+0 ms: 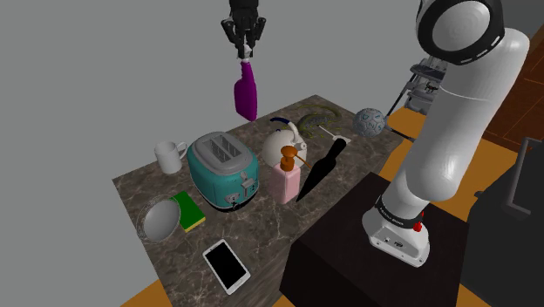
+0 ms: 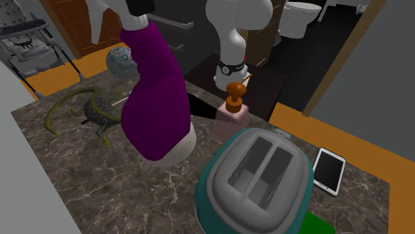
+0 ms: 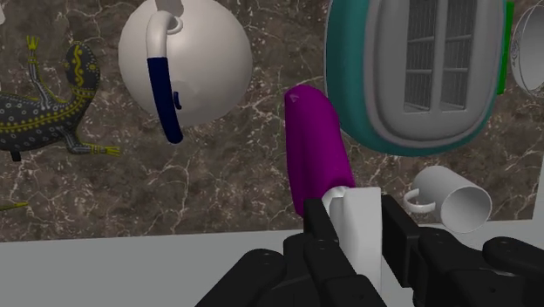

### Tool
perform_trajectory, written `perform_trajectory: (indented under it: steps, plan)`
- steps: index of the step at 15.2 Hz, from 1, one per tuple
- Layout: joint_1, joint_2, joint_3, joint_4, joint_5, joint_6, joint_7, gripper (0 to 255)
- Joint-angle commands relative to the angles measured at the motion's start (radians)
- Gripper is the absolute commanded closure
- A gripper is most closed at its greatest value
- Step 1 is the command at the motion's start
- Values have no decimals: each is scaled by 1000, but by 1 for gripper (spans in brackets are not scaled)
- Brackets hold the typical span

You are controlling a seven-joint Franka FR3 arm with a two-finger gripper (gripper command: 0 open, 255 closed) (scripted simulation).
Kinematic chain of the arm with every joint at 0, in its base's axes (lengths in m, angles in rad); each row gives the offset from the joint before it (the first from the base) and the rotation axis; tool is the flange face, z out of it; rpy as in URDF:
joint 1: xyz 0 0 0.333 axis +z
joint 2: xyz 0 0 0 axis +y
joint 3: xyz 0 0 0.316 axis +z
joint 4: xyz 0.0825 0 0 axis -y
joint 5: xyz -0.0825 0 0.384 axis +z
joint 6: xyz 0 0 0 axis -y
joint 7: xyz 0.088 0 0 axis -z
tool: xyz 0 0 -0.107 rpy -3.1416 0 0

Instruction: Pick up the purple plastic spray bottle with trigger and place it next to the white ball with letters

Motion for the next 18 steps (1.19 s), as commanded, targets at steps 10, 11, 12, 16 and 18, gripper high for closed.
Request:
perform_trajectory:
  steps: [10,11,12,16,18]
  plan:
    - [15,116,5,326,-17,-211,7,255]
    - [17,133,5,367,-19,-235,8,255]
    - [20,152,5,412,-22,-261,9,255]
    - [43,280,6,683,-43,-405,11,255]
    - [15,207,6,571,-33,-365,-6,255]
